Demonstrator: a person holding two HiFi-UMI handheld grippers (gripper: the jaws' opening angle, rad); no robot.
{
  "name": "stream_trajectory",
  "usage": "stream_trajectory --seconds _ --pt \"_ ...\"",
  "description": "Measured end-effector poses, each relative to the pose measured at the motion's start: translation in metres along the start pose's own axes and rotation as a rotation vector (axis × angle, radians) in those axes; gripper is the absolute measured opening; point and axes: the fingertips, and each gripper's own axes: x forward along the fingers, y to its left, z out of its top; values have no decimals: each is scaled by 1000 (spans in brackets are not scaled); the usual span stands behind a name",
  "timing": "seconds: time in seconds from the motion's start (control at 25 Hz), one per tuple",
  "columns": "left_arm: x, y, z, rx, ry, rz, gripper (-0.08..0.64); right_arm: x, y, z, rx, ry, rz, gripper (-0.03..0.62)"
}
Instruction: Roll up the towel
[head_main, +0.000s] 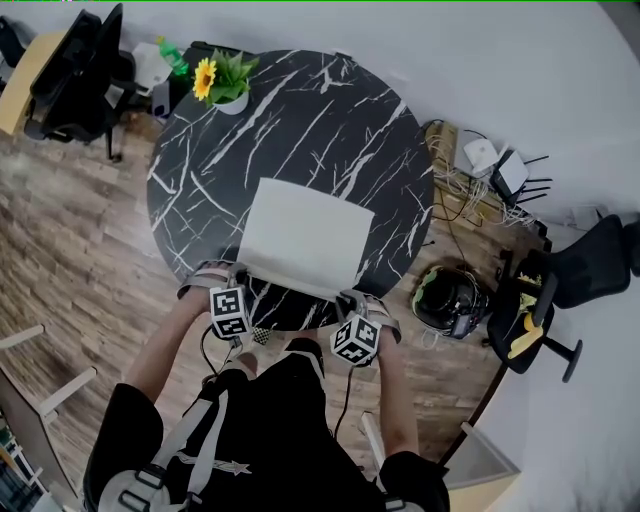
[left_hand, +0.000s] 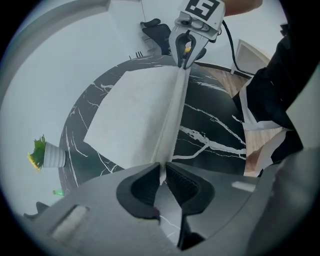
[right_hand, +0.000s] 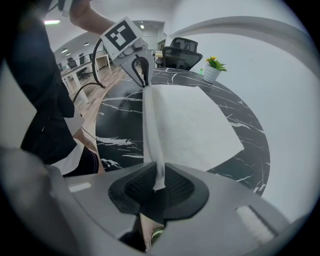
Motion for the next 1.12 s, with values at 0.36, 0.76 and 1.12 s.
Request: stream_trajectory --seconds 0.36,0.76,1.12 --pt "-4 -3 -3 -35 -12 -1 249 -10 -4 -6 14 8 -48 135" --pt "-20 8 -4 -57 -47 68 250 -22 2 -6 14 9 -98 182" --pt "-11 -4 4 -27 -55 31 250 -23 9 -3 2 6 -92 195"
